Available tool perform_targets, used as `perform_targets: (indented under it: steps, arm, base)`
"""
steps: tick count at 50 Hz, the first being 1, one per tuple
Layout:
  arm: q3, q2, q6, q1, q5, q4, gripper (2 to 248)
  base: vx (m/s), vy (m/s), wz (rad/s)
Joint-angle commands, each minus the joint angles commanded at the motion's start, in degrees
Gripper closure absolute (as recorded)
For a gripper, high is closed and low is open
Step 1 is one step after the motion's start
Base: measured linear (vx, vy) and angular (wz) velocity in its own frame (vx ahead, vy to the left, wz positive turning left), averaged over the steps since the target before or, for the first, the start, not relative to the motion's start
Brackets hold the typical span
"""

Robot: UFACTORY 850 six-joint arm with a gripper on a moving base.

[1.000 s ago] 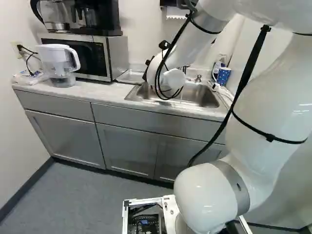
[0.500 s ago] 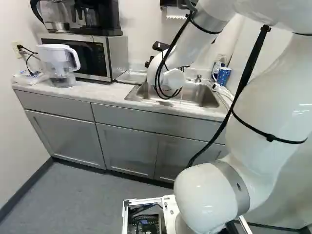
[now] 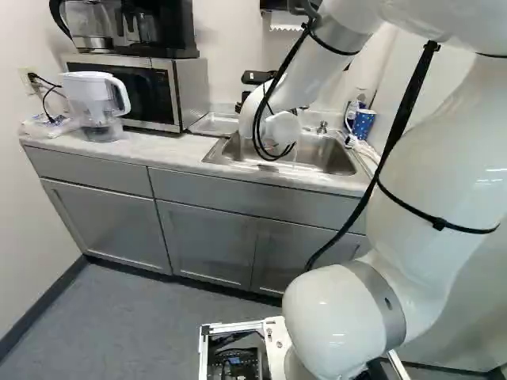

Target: Rinse the cup and place it in the tray

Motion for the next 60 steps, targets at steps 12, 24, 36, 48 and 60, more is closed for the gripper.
perform_targets:
  steps: [12, 24, 36, 48, 60]
  arm:
    - [-2.3, -2.3, 0.0, 0.4, 0.0, 0.0, 124]
    - [-5.6, -5.4, 0.0, 1.6, 0.0, 0.0, 124]
    - [-8.8, -8.4, 0.0, 3.0, 0.0, 0.0, 124]
    - [-12.7, -11.8, 0.0, 3.9, 0.0, 0.0, 124]
    - [-16.8, -15.5, 0.0, 4.8, 0.0, 0.0, 124]
  base:
    - [0.0, 0.0, 0.0]
    - [0.0, 0.0, 0.0]
    - [0.0, 0.0, 0.0]
    - [0.0, 0.0, 0.0]
    - [0.0, 0.0, 0.0]
